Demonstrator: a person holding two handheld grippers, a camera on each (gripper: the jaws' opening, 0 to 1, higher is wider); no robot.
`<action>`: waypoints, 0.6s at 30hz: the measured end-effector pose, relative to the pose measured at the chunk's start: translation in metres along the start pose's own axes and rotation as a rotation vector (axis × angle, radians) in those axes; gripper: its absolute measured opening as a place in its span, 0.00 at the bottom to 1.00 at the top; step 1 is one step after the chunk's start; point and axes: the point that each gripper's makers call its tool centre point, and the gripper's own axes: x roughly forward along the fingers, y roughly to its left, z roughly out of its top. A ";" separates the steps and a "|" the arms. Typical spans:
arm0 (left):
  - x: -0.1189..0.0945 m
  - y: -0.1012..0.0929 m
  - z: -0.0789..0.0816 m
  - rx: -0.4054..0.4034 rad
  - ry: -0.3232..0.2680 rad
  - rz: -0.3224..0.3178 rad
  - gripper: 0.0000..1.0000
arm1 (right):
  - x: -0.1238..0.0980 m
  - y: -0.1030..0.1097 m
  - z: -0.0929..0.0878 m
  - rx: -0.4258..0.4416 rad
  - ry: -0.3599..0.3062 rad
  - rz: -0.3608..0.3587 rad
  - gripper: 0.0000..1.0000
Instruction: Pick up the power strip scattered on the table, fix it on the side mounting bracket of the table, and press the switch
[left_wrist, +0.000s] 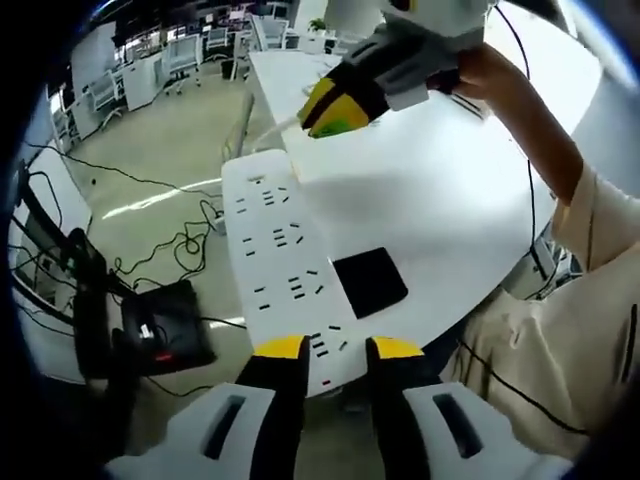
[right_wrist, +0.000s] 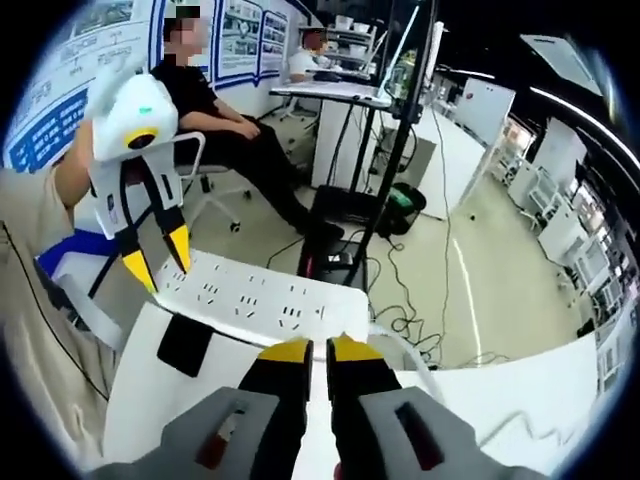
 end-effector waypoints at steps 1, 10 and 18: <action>0.000 0.000 0.000 0.001 -0.003 -0.002 0.29 | -0.001 0.000 -0.001 0.005 -0.002 0.001 0.05; 0.004 -0.003 0.007 -0.004 -0.047 -0.003 0.30 | -0.017 -0.004 -0.018 0.045 -0.031 -0.013 0.11; -0.005 -0.001 0.036 -0.003 -0.204 0.010 0.30 | -0.043 -0.012 -0.032 0.076 -0.065 -0.063 0.19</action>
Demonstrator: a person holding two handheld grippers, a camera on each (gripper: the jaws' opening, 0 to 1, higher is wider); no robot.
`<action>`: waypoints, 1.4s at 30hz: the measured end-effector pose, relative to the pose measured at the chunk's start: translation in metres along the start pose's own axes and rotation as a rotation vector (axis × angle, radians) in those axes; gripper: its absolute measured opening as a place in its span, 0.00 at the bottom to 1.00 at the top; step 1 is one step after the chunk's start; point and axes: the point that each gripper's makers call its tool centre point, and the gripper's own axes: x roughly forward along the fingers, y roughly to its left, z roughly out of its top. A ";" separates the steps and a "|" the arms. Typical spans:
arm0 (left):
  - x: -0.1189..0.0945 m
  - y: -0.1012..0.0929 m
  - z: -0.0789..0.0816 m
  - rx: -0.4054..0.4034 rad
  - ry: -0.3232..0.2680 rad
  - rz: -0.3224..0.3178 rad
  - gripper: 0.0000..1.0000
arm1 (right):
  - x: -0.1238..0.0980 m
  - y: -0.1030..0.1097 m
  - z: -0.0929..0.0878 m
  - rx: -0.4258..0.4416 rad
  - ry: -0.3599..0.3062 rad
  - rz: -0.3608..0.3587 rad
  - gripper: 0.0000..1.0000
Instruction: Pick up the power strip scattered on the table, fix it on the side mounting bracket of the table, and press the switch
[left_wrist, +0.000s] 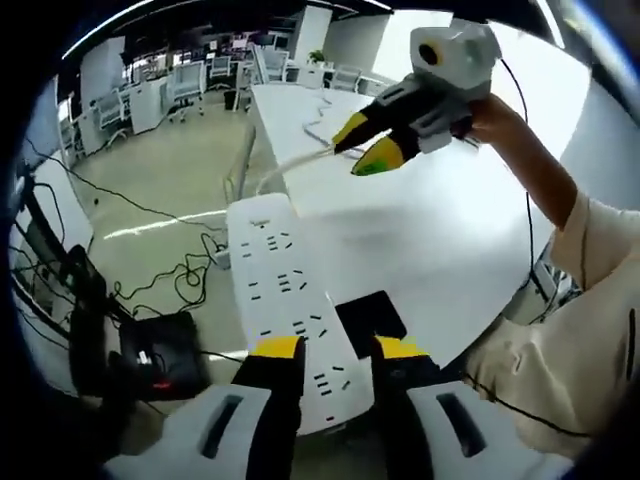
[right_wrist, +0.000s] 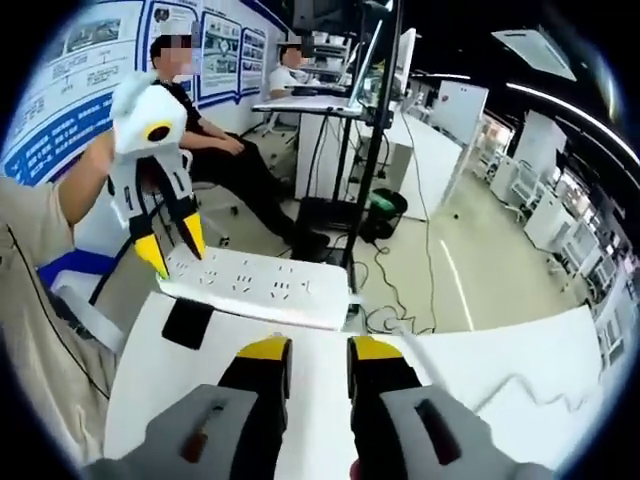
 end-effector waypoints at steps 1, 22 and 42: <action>0.000 -0.002 0.004 0.001 -0.020 -0.007 0.30 | -0.004 -0.001 -0.002 0.008 -0.003 -0.006 0.19; -0.010 -0.011 0.067 0.097 -0.304 0.114 0.32 | -0.116 -0.027 -0.049 0.084 -0.129 -0.252 0.27; -0.008 -0.057 0.132 0.190 -0.603 0.152 0.31 | -0.221 -0.020 -0.097 0.197 -0.333 -0.468 0.31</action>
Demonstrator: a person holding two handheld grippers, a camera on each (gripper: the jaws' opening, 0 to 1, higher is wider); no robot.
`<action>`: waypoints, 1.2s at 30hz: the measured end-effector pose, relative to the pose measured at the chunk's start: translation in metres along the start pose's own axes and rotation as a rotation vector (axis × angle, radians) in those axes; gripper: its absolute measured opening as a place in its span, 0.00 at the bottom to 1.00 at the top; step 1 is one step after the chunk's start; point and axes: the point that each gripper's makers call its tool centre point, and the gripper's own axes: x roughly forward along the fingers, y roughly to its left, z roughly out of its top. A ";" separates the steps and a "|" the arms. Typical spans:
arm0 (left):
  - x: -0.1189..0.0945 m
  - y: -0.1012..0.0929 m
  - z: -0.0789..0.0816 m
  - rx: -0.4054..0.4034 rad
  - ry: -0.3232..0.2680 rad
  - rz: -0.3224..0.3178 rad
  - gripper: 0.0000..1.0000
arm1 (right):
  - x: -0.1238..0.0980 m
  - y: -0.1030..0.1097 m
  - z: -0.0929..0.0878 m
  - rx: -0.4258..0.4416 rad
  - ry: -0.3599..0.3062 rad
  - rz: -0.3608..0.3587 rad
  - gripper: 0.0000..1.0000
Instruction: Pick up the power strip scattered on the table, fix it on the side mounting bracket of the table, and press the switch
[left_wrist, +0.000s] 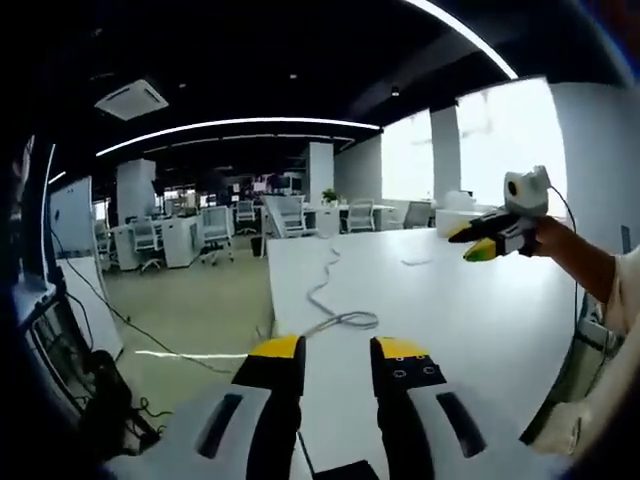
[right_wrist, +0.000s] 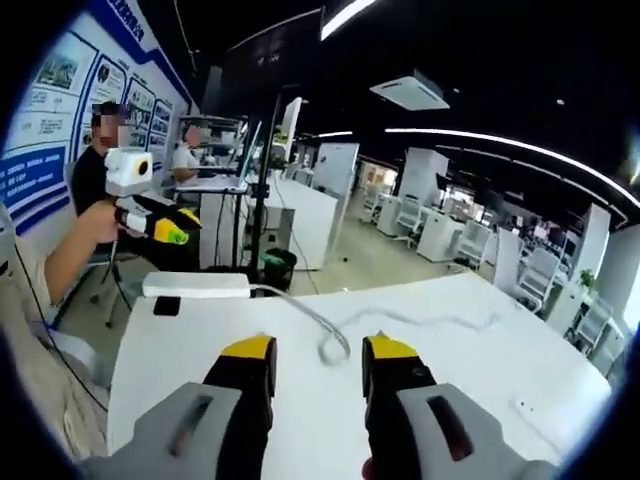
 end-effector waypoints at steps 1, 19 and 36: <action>0.002 -0.004 0.001 0.002 -0.005 -0.007 0.31 | -0.003 -0.001 -0.001 0.003 -0.004 -0.005 0.31; 0.008 -0.029 0.030 0.060 -0.169 0.013 0.34 | -0.106 -0.025 -0.031 0.084 -0.112 -0.191 0.35; 0.021 -0.038 0.012 0.025 -0.268 -0.036 0.47 | -0.182 -0.050 -0.054 0.196 -0.270 -0.358 0.41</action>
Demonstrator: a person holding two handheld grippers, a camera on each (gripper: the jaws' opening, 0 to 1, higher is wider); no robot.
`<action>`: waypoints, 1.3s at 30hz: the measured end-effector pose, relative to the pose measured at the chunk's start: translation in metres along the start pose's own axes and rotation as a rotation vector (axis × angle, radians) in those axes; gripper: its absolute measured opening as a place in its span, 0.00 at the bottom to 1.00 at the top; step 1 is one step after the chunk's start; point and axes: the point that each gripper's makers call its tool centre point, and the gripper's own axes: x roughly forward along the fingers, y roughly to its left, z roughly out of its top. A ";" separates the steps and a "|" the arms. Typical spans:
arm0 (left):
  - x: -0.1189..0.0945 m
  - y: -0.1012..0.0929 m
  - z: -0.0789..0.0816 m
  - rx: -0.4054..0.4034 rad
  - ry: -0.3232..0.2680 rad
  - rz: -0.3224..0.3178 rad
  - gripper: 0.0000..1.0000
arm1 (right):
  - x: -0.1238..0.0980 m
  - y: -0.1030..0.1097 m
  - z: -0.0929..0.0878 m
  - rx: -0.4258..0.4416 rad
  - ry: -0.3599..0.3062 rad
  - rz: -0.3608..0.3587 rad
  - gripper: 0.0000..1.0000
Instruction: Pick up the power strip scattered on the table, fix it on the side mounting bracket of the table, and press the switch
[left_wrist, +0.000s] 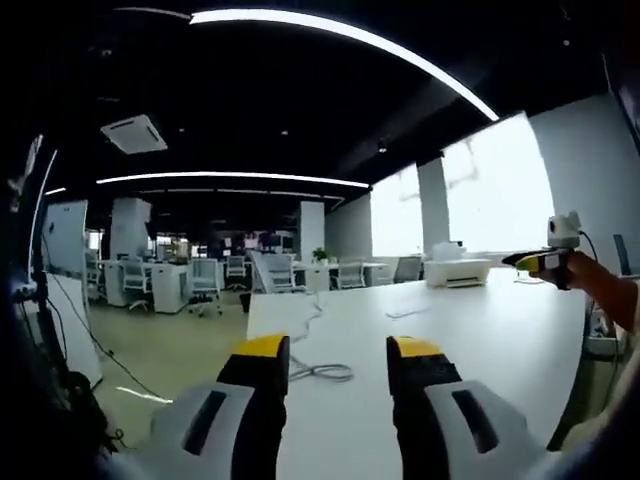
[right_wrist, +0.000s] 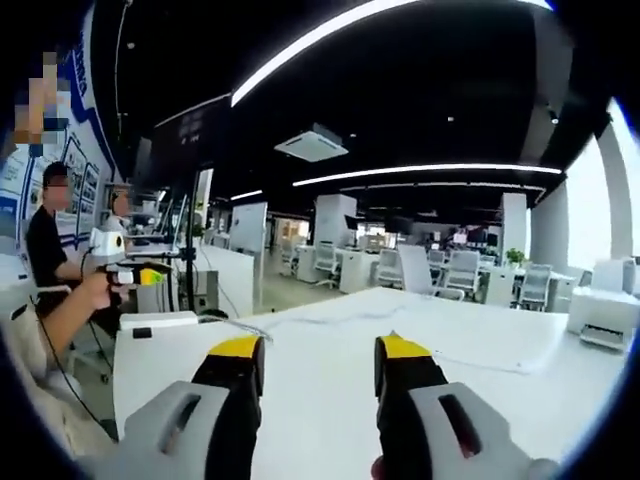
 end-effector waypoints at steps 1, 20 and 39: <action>0.000 -0.001 -0.003 0.010 0.005 0.004 0.49 | -0.003 -0.002 -0.002 0.007 -0.001 -0.009 0.41; 0.006 -0.027 -0.020 0.191 -0.006 -0.032 0.61 | -0.062 -0.035 -0.025 0.059 -0.078 -0.137 0.45; 0.005 -0.030 -0.033 0.195 0.019 -0.036 0.65 | -0.065 -0.030 -0.041 0.074 -0.072 -0.145 0.50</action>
